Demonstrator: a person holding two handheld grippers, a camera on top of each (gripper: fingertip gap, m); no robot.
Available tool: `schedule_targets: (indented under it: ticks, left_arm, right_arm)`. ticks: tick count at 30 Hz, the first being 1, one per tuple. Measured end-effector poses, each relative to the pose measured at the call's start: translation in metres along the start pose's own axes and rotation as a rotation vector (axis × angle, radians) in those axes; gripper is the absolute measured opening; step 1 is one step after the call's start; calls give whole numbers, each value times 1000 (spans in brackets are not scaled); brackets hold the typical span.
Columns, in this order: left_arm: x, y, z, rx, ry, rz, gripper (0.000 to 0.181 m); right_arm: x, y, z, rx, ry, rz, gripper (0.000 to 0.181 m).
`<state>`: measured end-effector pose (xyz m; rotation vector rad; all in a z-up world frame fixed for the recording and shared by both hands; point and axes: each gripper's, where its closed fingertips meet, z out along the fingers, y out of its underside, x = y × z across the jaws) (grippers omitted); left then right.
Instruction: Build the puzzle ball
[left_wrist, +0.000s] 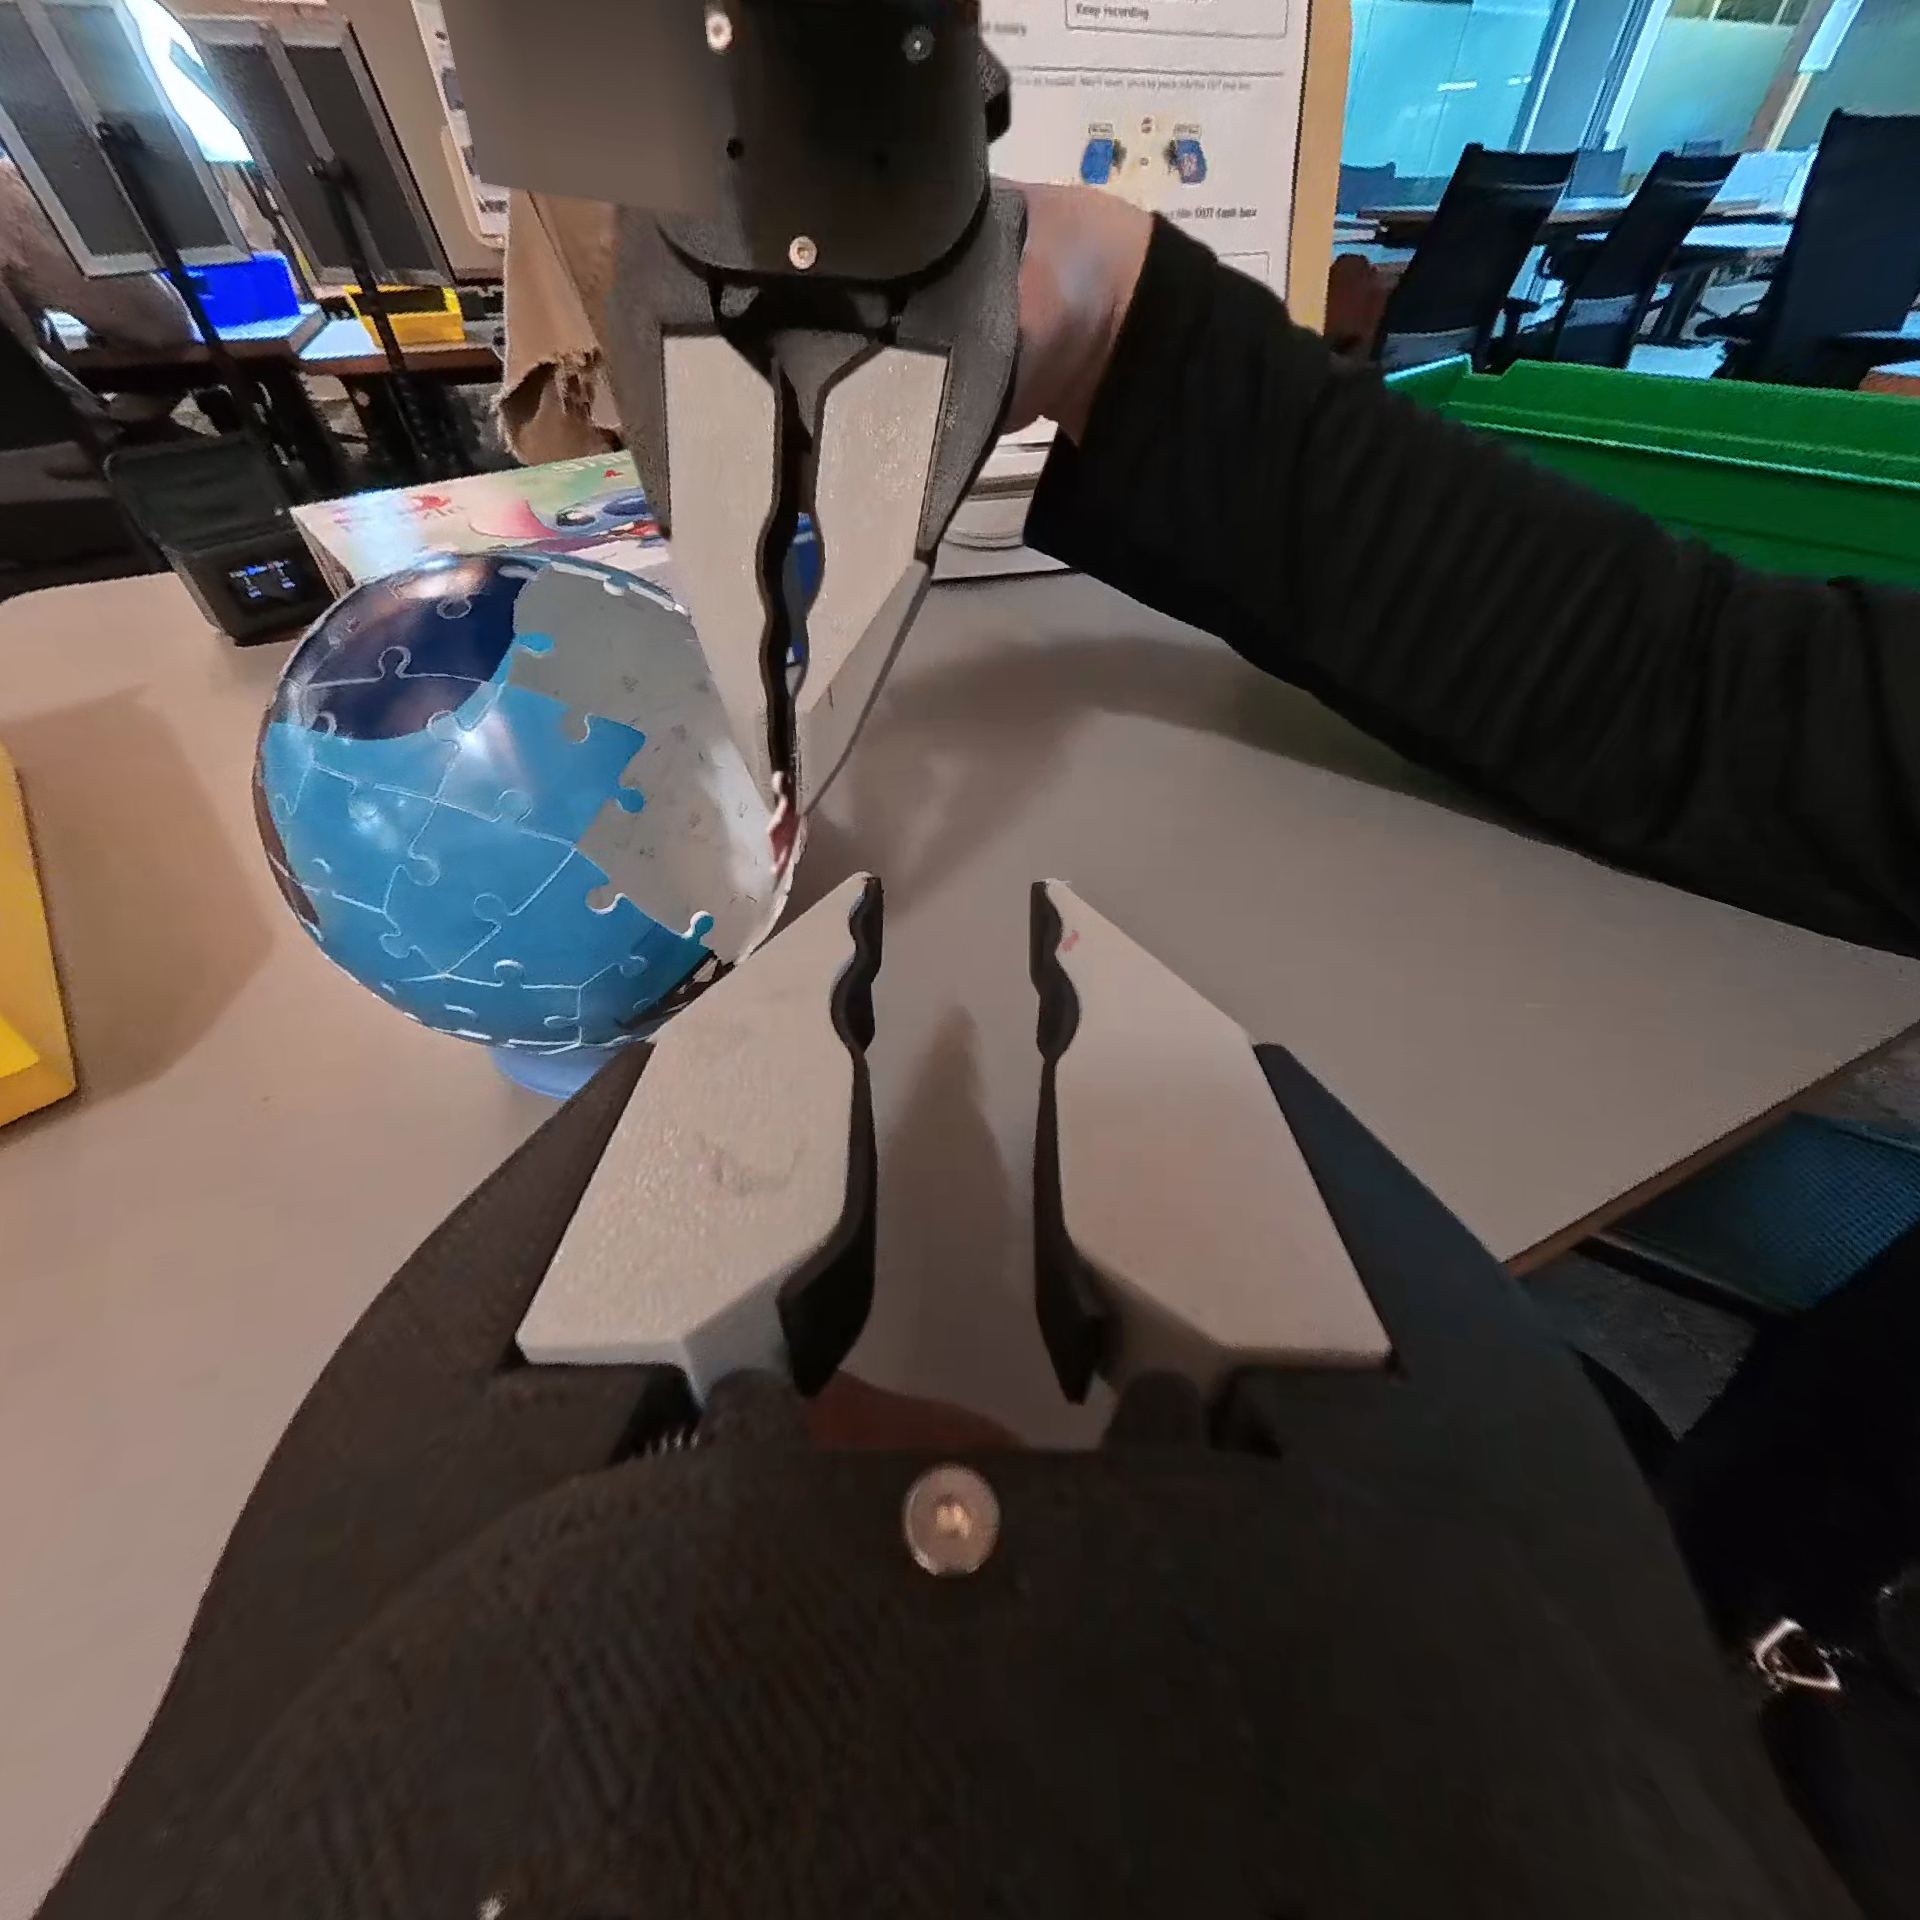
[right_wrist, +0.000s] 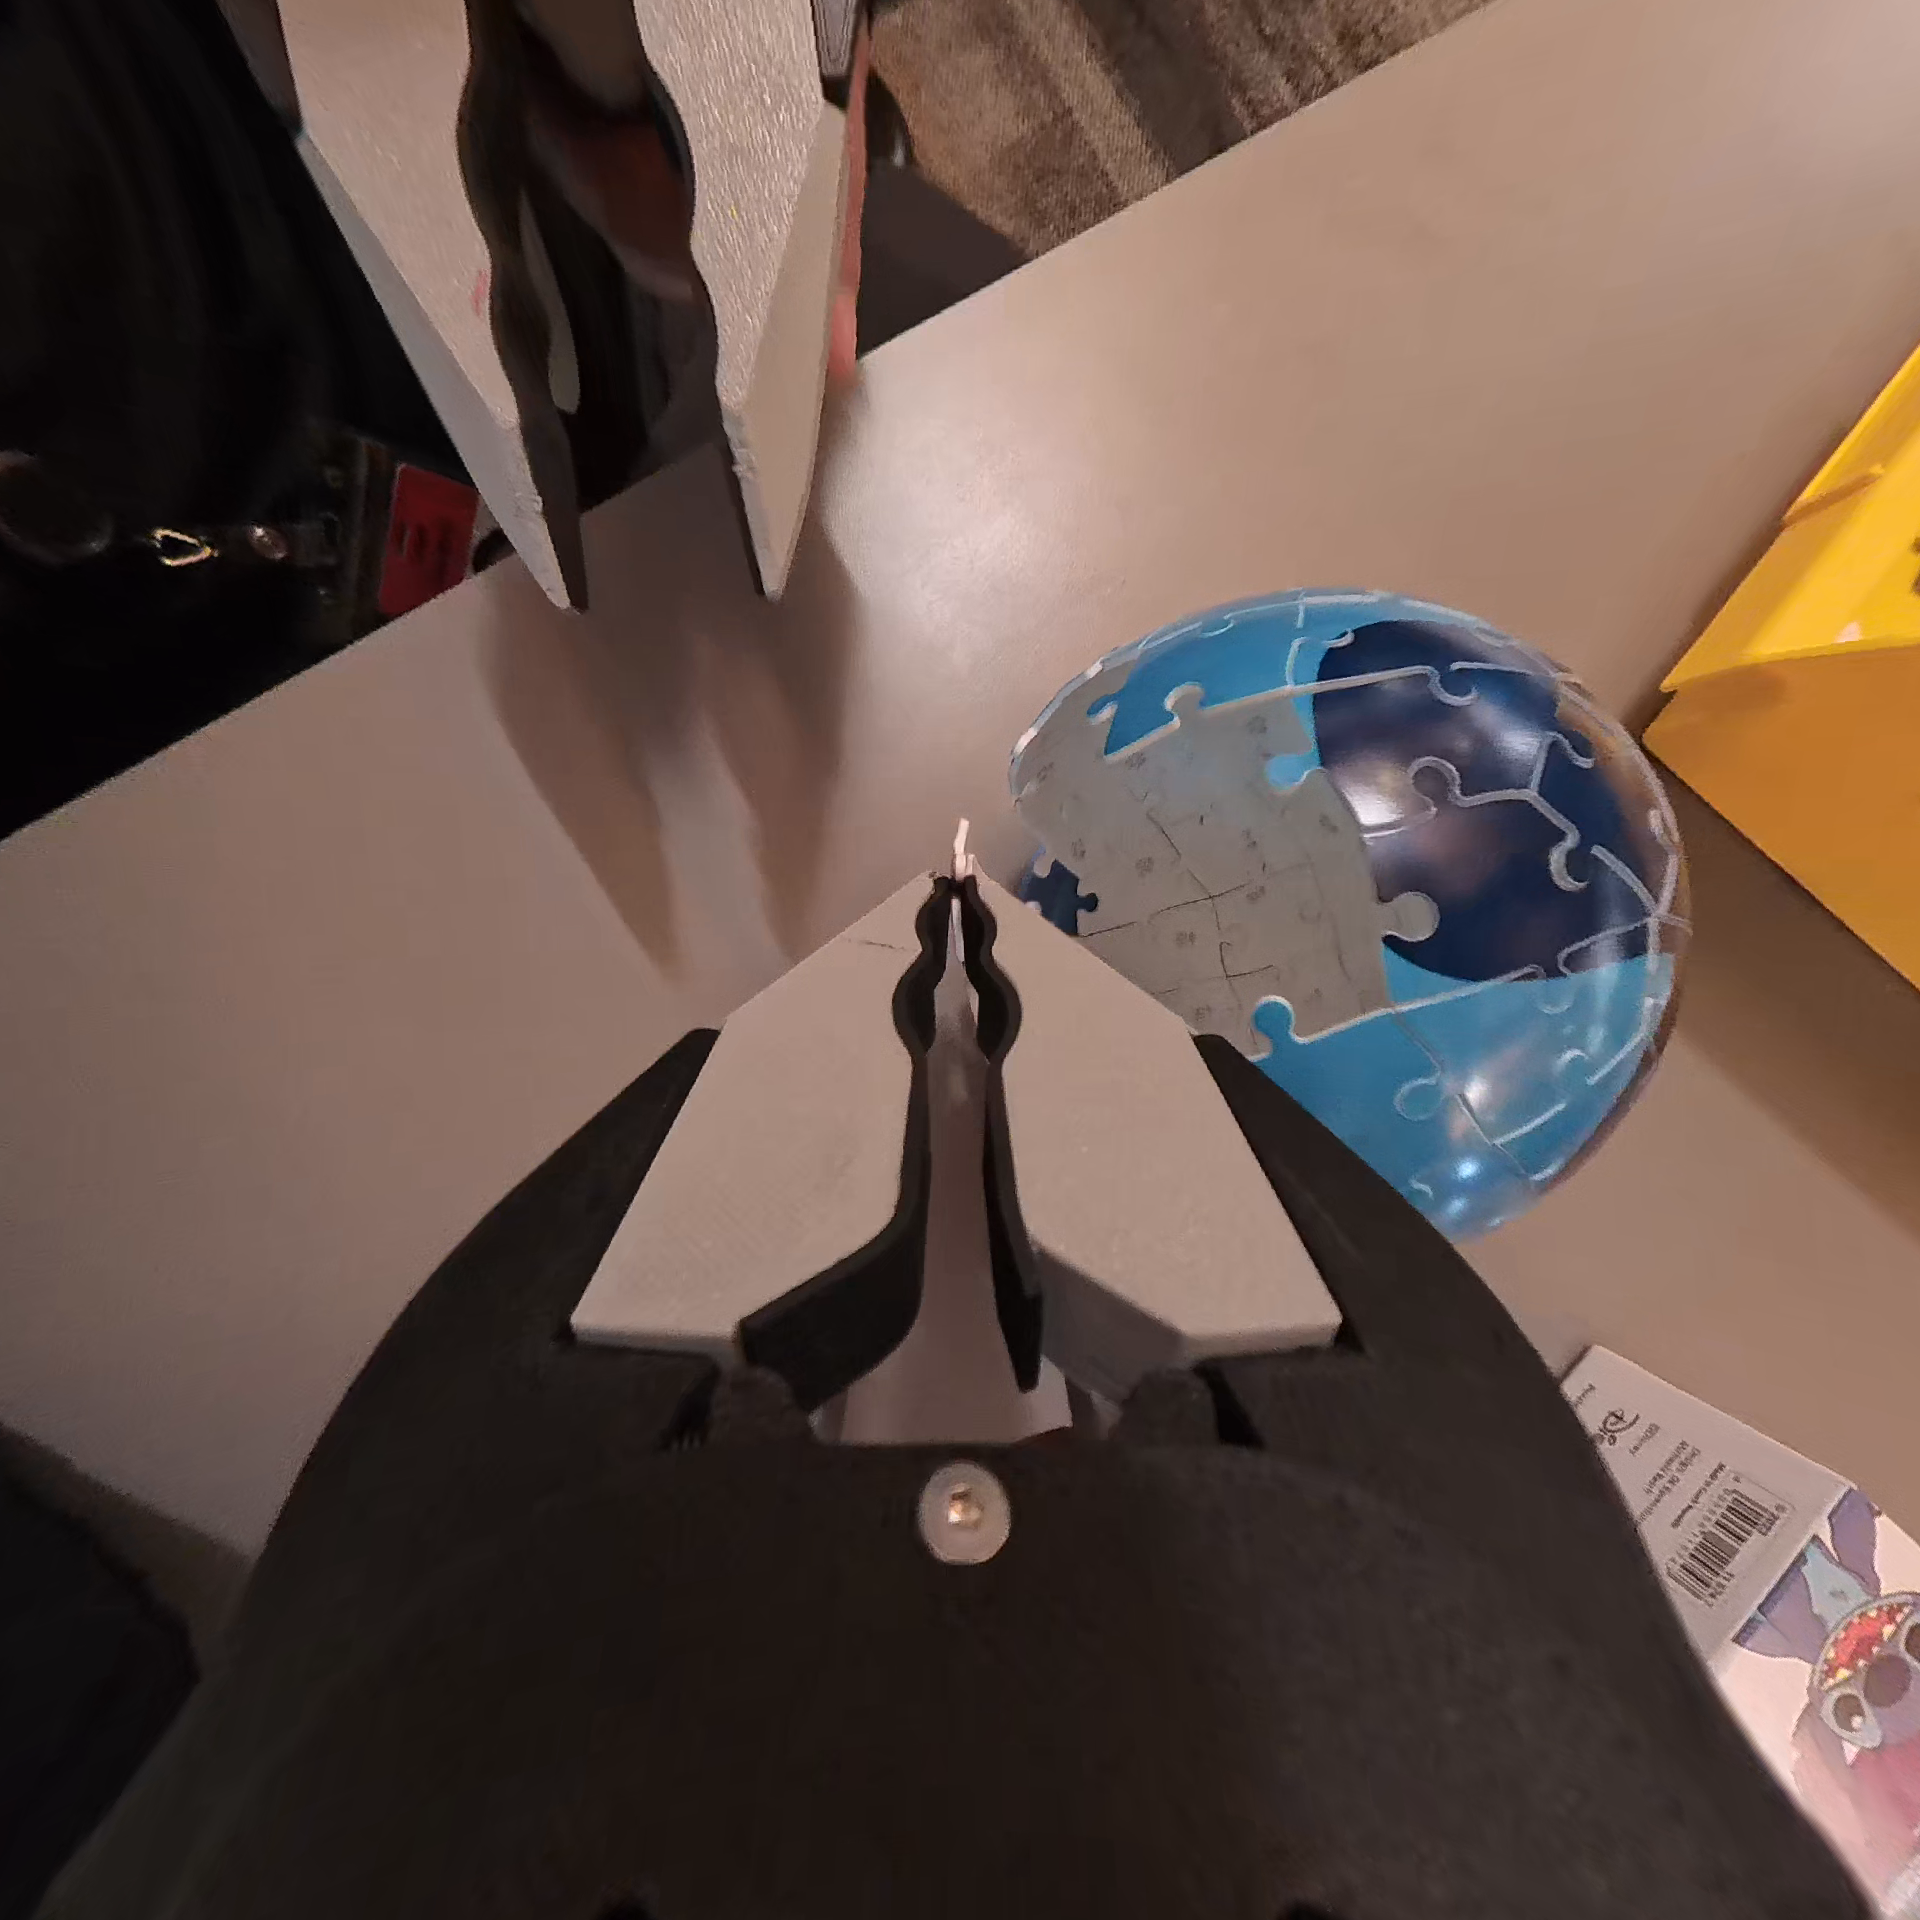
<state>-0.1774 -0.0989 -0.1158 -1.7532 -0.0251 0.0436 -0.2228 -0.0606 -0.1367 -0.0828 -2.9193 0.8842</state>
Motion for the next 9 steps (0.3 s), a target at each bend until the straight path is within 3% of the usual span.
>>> schedule_targets:
  ticks: [9]
  left_arm:
    - [-3, 8, -3, -36, -27, -4, 25]
  right_arm:
    - [3, 6, 4, -70, -2, -15, 0]
